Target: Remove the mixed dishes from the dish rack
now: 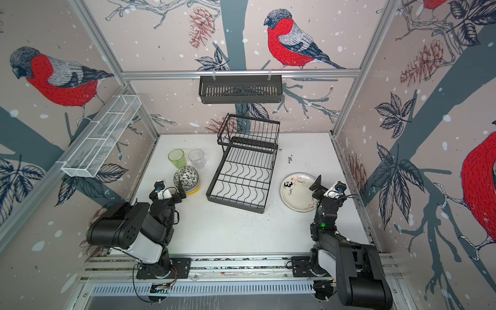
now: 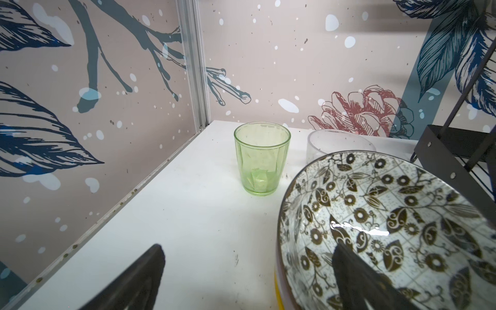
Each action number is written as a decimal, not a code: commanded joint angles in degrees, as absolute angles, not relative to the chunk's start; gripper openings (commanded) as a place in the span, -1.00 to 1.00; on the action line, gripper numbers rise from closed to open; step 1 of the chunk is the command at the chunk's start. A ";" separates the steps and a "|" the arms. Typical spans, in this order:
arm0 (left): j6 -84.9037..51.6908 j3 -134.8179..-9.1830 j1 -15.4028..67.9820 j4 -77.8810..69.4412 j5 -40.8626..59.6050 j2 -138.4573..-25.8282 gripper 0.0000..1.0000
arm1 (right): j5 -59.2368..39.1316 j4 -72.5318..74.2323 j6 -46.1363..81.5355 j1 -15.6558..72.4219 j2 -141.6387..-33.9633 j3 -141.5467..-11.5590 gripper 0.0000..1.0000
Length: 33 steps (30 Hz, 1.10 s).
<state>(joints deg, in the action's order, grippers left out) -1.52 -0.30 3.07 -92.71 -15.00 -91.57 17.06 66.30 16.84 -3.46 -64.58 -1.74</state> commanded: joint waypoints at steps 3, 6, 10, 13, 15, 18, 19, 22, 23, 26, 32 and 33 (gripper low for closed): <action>-0.13 -0.06 2.81 -103.35 -11.41 -92.47 0.94 | 17.93 68.37 12.85 -1.25 -69.08 -4.32 0.99; -0.09 -0.42 2.81 -102.57 -11.30 -92.23 0.94 | 18.36 71.72 12.28 -1.19 -70.71 -3.71 0.99; 0.00 -2.73 2.81 -96.65 -10.43 -90.88 0.94 | 18.75 75.40 11.96 -1.20 -76.10 -4.47 0.99; 0.19 -5.26 2.81 -90.48 -10.17 -89.66 0.94 | 18.85 76.49 11.65 -1.07 -78.65 -5.21 0.99; 0.18 -5.01 2.83 -91.23 -10.26 -89.82 0.94 | 18.74 76.34 11.70 -1.07 -78.28 -4.98 0.99; 0.41 -5.09 2.81 -90.99 -9.54 -89.82 0.94 | 18.06 74.32 11.24 -0.92 -79.10 -6.61 0.99; 0.59 -5.60 2.82 -90.04 -9.09 -89.80 0.94 | 18.11 73.45 10.89 -0.65 -79.52 -7.34 0.99; 0.79 -8.53 2.81 -83.95 -8.77 -89.39 0.94 | 17.12 74.15 9.21 0.40 -84.23 -9.29 0.99; 0.79 -9.72 2.81 -81.45 -8.73 -89.30 0.94 | 17.58 78.41 7.17 1.43 -87.33 -9.55 0.99; 0.84 -13.59 2.81 -74.48 -8.41 -89.36 0.94 | 20.60 69.08 6.67 3.69 -85.67 -12.86 0.99; 0.51 -13.47 2.61 -74.77 -8.81 -89.29 0.95 | 20.31 70.98 6.33 3.38 -86.28 -12.49 0.99; 0.53 -13.33 2.57 -74.81 -8.79 -89.30 0.95 | 20.30 70.85 6.47 3.47 -86.16 -12.48 0.99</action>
<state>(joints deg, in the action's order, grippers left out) 0.40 -13.19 2.76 -76.07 -9.08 -89.45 19.46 70.76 7.31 3.31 -86.43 -12.21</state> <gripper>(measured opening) 0.972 0.996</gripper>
